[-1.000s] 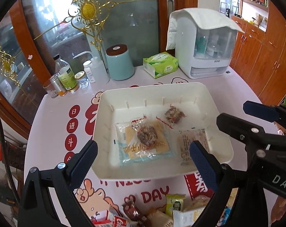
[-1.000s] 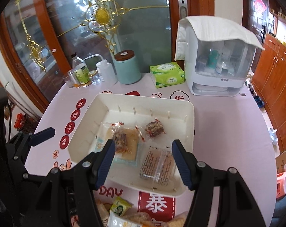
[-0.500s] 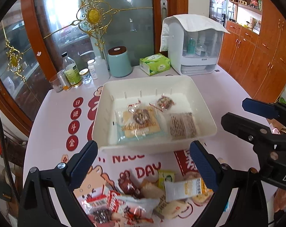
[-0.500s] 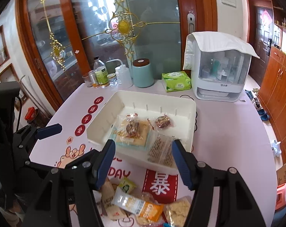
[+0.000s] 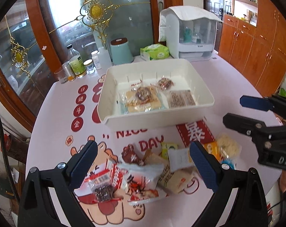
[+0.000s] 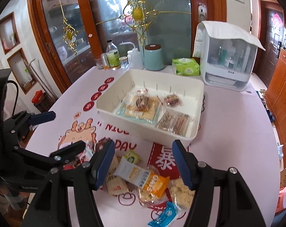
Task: Organize snacks
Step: 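Grasp the orange OATS bar with right tool while left tool grasps silver-white snack bag, then carry the OATS bar and silver-white bag into the white tray with both tools, then open both tools in the tray and withdraw them, then grasp a clear cracker bag with right tool while left tool grasps brown paper biscuit bag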
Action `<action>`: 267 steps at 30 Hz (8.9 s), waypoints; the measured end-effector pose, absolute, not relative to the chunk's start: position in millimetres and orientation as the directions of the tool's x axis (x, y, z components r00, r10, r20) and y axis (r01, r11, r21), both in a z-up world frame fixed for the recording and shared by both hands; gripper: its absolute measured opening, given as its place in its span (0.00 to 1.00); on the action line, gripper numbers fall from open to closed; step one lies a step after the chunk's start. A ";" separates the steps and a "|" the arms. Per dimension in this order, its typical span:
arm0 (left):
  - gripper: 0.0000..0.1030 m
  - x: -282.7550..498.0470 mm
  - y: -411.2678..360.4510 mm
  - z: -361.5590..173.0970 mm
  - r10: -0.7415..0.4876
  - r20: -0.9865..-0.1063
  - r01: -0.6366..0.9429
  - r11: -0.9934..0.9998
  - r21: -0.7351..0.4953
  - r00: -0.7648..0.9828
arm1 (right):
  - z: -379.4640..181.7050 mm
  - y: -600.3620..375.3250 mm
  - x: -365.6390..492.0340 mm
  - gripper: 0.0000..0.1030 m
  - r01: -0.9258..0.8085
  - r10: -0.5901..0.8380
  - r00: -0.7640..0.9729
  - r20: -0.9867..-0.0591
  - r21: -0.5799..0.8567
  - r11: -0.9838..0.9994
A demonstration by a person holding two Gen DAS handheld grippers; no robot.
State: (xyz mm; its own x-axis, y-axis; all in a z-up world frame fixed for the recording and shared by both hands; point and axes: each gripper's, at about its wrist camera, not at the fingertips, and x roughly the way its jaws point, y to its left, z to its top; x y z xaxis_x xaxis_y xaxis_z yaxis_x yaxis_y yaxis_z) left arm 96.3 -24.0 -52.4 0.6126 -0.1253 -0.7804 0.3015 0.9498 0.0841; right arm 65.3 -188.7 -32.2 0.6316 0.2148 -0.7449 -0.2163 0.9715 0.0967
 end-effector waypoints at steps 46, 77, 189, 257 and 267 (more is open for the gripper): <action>0.95 110.4 -0.1 -206.0 -0.126 -0.950 0.173 0.982 -0.078 0.285 | -177.5 -152.0 80.8 0.39 -0.531 0.129 0.438 -0.890 -0.141 0.835; 0.40 95.7 -10.1 -127.1 -0.108 -0.882 0.189 0.982 -0.022 0.459 | -113.6 -178.3 65.2 0.39 -0.381 0.343 0.480 -0.808 0.160 0.911; 0.92 317.8 -71.3 -85.7 -0.074 -0.826 0.252 0.964 0.084 0.558 | -72.8 -224.3 270.7 0.62 0.007 0.190 0.560 -0.807 0.234 0.972; 0.92 136.6 -50.9 -199.3 -0.038 -0.930 0.082 0.997 -0.009 0.365 | -168.6 -286.2 56.2 0.62 -0.014 0.097 0.404 -0.910 0.100 0.995; 0.92 135.0 -52.3 -237.6 0.007 -0.959 0.058 0.998 0.024 0.282 | -182.1 -275.0 58.6 0.62 -0.079 0.102 0.384 -0.918 0.078 0.994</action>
